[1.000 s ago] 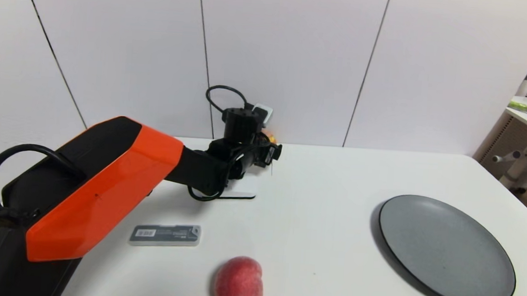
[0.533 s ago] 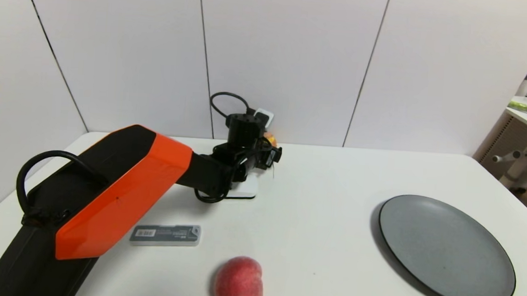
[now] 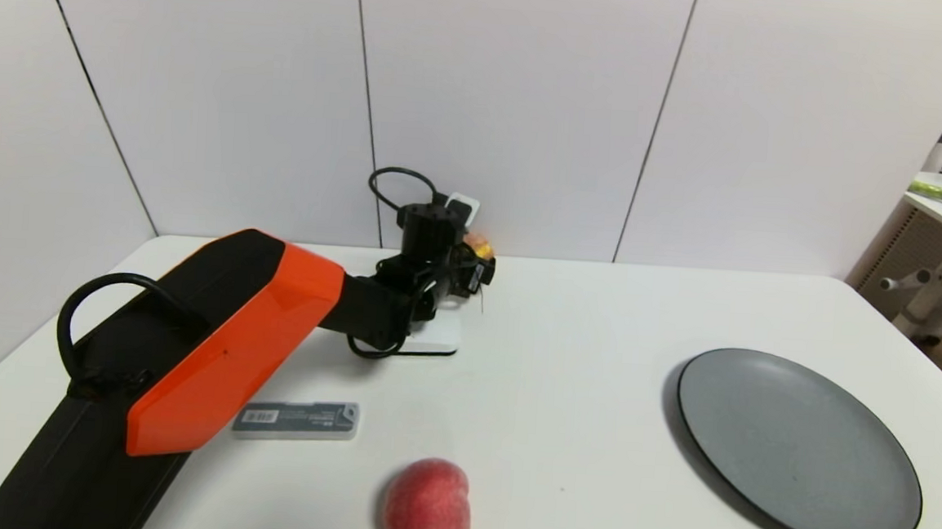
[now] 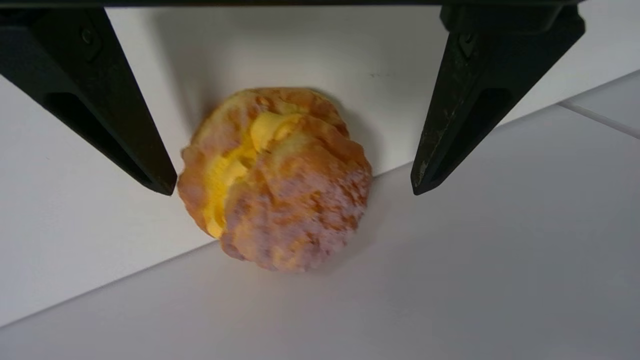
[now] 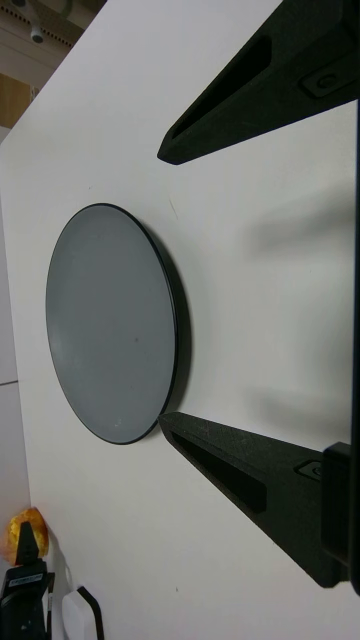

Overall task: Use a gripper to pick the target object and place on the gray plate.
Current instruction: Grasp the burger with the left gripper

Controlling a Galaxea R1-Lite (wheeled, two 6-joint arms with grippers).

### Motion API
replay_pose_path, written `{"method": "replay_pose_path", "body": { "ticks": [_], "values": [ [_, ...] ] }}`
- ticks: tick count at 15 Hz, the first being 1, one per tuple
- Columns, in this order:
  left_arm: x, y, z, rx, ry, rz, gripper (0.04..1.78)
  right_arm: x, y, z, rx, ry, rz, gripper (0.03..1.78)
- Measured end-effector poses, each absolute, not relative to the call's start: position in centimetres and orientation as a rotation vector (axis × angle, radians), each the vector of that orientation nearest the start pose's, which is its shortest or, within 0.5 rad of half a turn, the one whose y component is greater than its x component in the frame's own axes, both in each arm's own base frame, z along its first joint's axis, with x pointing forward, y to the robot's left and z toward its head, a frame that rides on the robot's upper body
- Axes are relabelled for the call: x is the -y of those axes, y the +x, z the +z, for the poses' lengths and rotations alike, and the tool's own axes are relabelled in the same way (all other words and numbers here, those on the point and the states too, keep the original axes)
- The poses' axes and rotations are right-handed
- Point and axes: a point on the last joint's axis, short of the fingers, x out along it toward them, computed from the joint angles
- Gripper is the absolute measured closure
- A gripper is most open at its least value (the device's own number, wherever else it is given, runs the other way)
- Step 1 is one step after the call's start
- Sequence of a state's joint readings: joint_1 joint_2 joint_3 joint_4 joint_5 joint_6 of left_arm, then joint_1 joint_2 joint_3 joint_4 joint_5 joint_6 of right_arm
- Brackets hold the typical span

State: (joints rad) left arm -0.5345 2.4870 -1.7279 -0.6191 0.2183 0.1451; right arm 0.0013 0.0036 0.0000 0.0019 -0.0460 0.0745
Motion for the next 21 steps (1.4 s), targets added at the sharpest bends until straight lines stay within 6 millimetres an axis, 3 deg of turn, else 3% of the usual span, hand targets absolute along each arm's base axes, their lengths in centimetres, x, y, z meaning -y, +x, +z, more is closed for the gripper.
{"method": "replay_pose_path", "body": {
  "ticks": [9,13,18,21],
  "values": [
    [26.14,45.18,9.66,-0.111,0.186,-0.324,0.13,0.11,-2.25,7.54,-0.004,0.074,-0.044,0.1],
    [26.18,45.17,9.64,-0.113,0.183,-0.326,0.72,0.11,-2.26,7.54,-0.004,0.074,-0.045,0.1],
    [26.32,45.09,9.65,-0.111,0.182,-0.33,1.22,0.11,-2.26,7.54,-0.004,0.075,-0.045,0.1],
    [26.39,45.01,9.76,-0.11,0.182,-0.331,1.23,0.11,-2.25,7.53,-0.004,0.075,-0.044,0.1]
  ]
}}
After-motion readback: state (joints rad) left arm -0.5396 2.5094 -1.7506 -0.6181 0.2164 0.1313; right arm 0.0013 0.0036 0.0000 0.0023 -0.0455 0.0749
